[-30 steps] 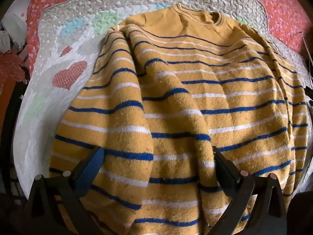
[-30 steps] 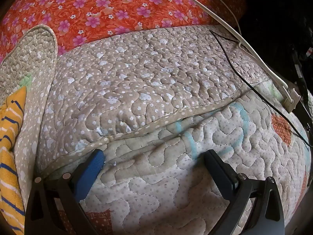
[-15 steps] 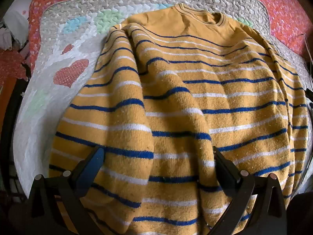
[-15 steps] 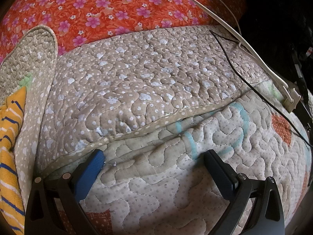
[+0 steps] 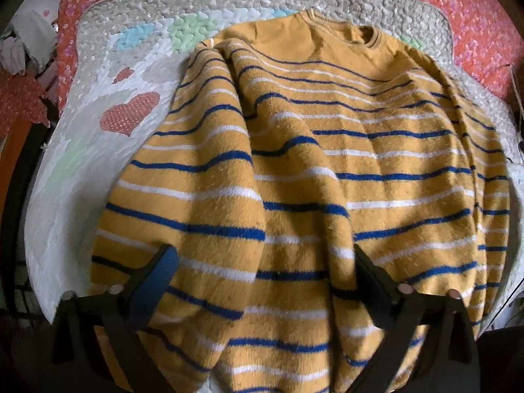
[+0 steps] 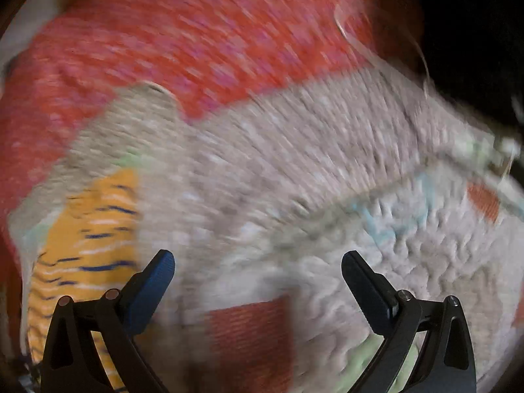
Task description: Fold small clothes
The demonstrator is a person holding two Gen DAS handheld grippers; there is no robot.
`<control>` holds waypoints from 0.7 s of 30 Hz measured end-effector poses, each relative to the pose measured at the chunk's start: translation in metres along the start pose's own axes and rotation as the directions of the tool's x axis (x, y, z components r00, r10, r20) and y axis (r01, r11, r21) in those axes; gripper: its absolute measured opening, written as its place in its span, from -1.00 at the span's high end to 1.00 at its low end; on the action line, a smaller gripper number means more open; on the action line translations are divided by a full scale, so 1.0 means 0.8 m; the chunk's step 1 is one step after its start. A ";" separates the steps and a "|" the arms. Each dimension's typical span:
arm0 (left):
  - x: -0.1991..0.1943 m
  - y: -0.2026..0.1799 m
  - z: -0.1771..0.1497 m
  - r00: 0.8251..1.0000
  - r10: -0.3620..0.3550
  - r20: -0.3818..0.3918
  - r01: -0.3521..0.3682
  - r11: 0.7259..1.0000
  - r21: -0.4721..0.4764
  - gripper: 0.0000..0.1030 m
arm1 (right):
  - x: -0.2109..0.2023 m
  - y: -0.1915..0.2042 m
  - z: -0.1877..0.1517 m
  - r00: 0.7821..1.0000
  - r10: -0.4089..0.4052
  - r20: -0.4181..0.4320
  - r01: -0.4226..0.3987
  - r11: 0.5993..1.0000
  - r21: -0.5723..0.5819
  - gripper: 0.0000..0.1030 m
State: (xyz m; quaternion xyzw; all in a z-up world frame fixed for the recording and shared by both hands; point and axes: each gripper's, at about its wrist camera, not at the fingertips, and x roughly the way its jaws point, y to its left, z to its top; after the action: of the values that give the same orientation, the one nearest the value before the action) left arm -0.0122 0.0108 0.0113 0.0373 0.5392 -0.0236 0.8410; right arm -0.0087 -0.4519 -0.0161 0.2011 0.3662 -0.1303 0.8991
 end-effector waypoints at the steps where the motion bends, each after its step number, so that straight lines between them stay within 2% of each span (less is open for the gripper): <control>1: -0.005 0.000 -0.003 1.000 -0.005 0.007 0.005 1.000 0.002 -0.79 | -0.021 0.019 -0.002 0.998 0.008 0.059 -0.005 0.999 -0.042 -1.00; 2: -0.010 -0.001 -0.005 1.000 -0.007 0.015 0.007 1.000 0.005 -0.77 | -0.047 0.044 -0.008 0.991 0.018 0.129 -0.006 0.996 -0.091 -1.00; 4: -0.026 -0.001 -0.009 0.999 -0.005 0.042 0.005 1.000 0.013 -0.77 | -0.081 0.080 -0.021 0.973 0.078 0.216 -0.046 0.988 -0.148 -1.00; 6: -0.043 0.000 -0.015 0.997 -0.012 0.074 0.011 1.000 0.021 -0.77 | -0.108 0.117 -0.042 0.940 0.225 0.256 -0.173 0.962 -0.210 -1.00; 7: -0.049 0.001 -0.017 0.996 -0.014 0.085 0.012 1.000 0.023 -0.77 | -0.110 0.134 -0.054 0.930 0.291 0.223 -0.242 0.944 -0.223 -1.00; 8: -0.055 0.002 -0.020 0.995 -0.015 0.096 0.013 1.000 0.024 -0.77 | -0.106 0.154 -0.069 0.920 0.365 0.142 -0.330 0.918 -0.219 -1.00; 10: -0.066 0.007 -0.026 0.993 -0.032 0.111 0.030 0.999 0.019 -0.77 | -0.093 0.186 -0.098 0.902 0.431 0.016 -0.420 0.886 -0.198 -1.00; 13: -0.071 0.016 -0.035 0.992 -0.057 0.113 0.057 0.998 0.004 -0.77 | -0.073 0.223 -0.134 0.935 0.342 -0.097 -0.356 0.896 -0.265 -1.00; 15: -0.069 0.020 -0.043 0.992 -0.065 0.106 0.065 0.998 -0.003 -0.77 | -0.060 0.233 -0.155 0.953 0.268 -0.143 -0.300 0.902 -0.309 -1.00; 18: -0.062 0.025 -0.054 0.993 -0.073 0.090 0.074 0.997 -0.008 -0.77 | -0.039 0.223 -0.177 0.967 0.164 -0.193 -0.221 0.918 -0.330 -1.00; 21: -0.051 0.030 -0.063 0.995 -0.077 0.069 0.078 0.997 -0.016 -0.77 | -0.015 0.215 -0.187 0.966 0.106 -0.237 -0.186 0.920 -0.344 -0.99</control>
State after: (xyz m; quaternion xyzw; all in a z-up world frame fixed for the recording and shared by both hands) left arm -0.0733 0.0393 0.0280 0.0076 0.5114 -0.0525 0.8577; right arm -0.0423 -0.2303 -0.0593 0.0710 0.4624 0.0299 0.8833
